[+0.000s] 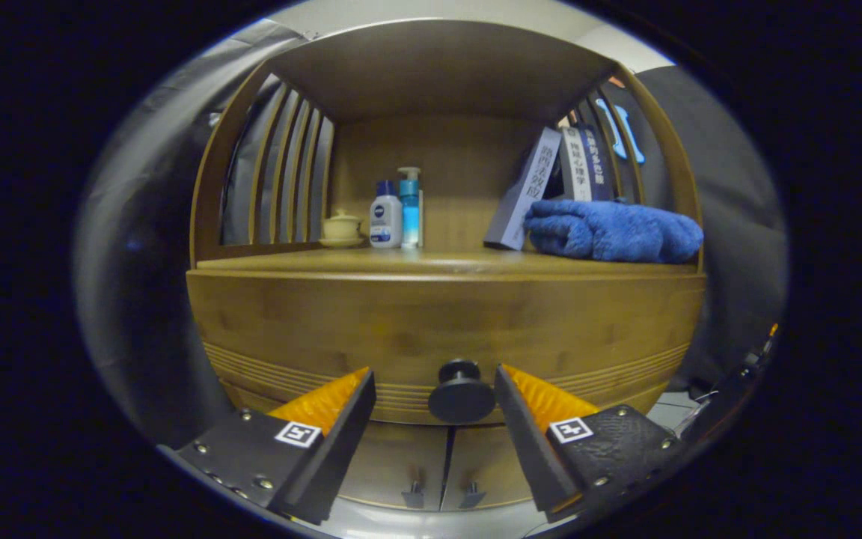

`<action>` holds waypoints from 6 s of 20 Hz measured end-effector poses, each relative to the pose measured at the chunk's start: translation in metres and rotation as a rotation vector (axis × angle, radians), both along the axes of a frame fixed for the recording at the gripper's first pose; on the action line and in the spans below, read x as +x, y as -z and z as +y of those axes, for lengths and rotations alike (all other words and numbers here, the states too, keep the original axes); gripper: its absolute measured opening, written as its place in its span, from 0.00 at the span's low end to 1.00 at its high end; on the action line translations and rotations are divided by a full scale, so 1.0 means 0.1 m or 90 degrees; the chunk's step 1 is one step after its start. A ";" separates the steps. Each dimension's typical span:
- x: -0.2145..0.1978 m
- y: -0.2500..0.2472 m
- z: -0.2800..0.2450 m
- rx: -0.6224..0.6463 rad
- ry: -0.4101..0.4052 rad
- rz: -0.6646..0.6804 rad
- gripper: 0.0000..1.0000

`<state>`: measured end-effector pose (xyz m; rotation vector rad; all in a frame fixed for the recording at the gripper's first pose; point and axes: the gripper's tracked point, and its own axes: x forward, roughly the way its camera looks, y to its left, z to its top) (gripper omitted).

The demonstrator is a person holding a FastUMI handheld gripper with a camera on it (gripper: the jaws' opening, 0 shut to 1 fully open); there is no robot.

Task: Pull open the drawer, take out the items inside it, and place them on the countertop above the cabinet.

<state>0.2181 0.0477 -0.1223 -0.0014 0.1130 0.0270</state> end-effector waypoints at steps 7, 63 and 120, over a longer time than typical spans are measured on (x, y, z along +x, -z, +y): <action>0.09 -0.03 -0.19 0.023 0.038 -0.008 0.43; -0.51 -0.67 -0.13 -0.068 -0.084 0.309 0.98; 0.86 -1.52 -0.29 0.012 -0.028 0.224 0.30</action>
